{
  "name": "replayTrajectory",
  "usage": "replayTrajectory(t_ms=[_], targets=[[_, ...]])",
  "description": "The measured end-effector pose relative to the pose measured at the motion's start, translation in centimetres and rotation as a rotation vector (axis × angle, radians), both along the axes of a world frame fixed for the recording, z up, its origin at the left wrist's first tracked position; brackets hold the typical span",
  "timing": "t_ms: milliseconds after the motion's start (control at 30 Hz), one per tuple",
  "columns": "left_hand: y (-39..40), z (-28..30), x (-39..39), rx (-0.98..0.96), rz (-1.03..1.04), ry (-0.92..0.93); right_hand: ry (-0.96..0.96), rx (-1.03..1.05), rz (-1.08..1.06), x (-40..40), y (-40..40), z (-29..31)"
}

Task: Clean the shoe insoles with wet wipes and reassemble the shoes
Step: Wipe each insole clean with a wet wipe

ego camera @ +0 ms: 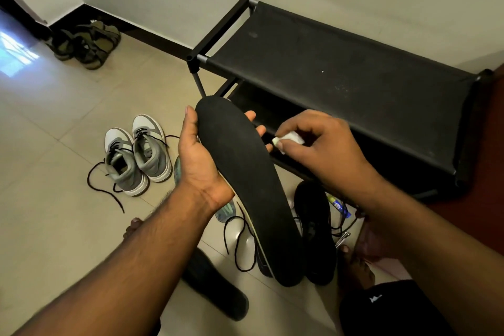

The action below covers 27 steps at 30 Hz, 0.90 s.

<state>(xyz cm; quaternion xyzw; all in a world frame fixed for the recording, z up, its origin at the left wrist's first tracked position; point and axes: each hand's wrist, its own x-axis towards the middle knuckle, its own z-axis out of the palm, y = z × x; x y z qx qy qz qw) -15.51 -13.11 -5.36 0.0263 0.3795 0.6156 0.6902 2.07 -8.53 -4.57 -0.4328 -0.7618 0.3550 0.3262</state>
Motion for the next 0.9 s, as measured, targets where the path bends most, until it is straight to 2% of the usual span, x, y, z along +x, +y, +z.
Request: replayTrajectory(t_ms=[100, 167, 233, 367, 567, 667, 767, 833, 900], targets=[[0.1, 0.4, -0.3, -0.005, 0.012, -0.004, 0.048, -0.063, 0.266, 0.1, -0.6, 1.4], [0.1, 0.6, -0.3, -0.016, 0.024, -0.009, -0.061, -0.044, 0.453, -0.1, -1.3, 1.5], [0.1, 0.5, -0.2, -0.025, 0.028, 0.001, -0.156, -0.012, 0.513, -0.4, -1.6, 1.0], [-0.3, 0.0, 0.5, -0.048, -0.070, 0.031, -0.125, 0.045, 0.330, -0.3, -0.7, -0.1], [-1.0, -0.7, 2.0, -0.031, -0.216, -0.037, -0.140, 0.085, 0.009, 0.4, 0.5, -0.7], [-0.7, -0.6, 1.8, -0.016, -0.215, 0.004, -0.027, 0.059, -0.021, 0.4, 0.4, 0.2], [-0.3, -0.1, 1.0, -0.024, -0.169, 0.036, 0.042, -0.045, 0.247, 0.2, -0.5, 1.4], [-0.1, -0.1, 0.6, -0.038, -0.111, 0.035, -0.071, -0.069, 0.494, -0.2, -1.6, 1.8], [-0.1, 0.0, 0.5, -0.056, -0.065, 0.056, -0.166, -0.033, 0.609, -0.8, -2.5, 1.5]])
